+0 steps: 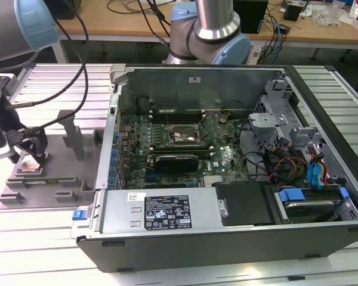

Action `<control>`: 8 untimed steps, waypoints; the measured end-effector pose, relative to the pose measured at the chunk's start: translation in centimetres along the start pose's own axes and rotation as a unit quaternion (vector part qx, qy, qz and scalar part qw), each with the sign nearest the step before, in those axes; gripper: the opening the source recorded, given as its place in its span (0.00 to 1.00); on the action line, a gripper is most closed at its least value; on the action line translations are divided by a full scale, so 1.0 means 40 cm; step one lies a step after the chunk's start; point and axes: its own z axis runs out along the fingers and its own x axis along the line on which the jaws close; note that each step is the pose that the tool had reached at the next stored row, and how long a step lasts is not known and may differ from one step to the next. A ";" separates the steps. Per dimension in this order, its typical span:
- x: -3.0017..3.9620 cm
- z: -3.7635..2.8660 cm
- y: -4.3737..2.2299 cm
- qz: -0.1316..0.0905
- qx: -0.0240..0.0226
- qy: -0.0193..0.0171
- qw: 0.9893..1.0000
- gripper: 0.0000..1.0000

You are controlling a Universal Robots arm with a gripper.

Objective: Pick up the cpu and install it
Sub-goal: 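Pick up the cpu and move it towards the insertion slot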

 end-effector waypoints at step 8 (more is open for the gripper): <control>-0.008 0.023 0.004 -0.004 0.000 0.002 1.000 0.62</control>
